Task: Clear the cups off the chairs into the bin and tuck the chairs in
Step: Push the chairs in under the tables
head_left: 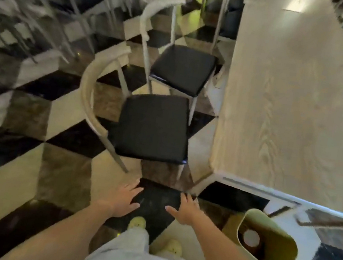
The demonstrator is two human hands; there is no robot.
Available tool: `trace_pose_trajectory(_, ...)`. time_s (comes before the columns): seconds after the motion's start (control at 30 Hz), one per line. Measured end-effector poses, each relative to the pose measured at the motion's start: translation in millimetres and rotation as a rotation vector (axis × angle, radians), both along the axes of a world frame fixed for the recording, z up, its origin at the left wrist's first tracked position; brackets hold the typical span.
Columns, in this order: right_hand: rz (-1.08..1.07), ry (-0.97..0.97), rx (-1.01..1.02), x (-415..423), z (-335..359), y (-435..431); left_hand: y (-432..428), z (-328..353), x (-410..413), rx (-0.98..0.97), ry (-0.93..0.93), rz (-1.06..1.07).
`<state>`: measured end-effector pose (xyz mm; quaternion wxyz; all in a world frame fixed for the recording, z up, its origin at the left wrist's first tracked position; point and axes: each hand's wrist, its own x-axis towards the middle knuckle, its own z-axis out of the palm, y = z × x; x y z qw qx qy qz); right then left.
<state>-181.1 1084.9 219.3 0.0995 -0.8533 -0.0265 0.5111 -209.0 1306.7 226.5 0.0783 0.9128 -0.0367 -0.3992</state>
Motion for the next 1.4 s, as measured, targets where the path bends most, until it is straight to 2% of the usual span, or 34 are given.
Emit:
trace_pose_trajectory(0.2,0.254,0.126,-0.034,6.4,-9.1,98.6,82.3,-6.1,-50.6,-0.046,0.165,0.334)
trace_pose_trajectory(0.4,0.42,0.132,0.064,9.9,6.8,215.9,185.7,0.5,-72.9,-0.113,0.262,0.481)
trace_pose_trajectory(0.6,0.578,0.215,0.063,29.1,-5.6,342.6,301.4,9.1,-61.9,-0.132,0.297,0.569)
trace_pose_trajectory(0.77,0.586,0.22,0.041,62.8,5.5,421.9,373.0,20.1,-38.1,-0.101,0.26,0.617)
trace_pose_trajectory(1.0,0.617,0.164,0.076,148.8,50.5,511.9,440.3,44.3,32.9,-0.075,0.239,0.58)
trace_pose_trajectory(1.13,0.646,0.113,0.065,216.6,64.3,548.5,480.4,46.0,108.3,-0.039,0.211,0.486)
trace_pose_trajectory(1.27,0.464,0.186,0.101,296.4,81.0,566.1,508.6,55.9,205.1,-0.006,0.154,0.27)
trace_pose_trajectory(1.4,0.318,0.231,0.028,362.6,96.9,563.1,506.7,68.7,302.9,0.0,0.138,0.083)
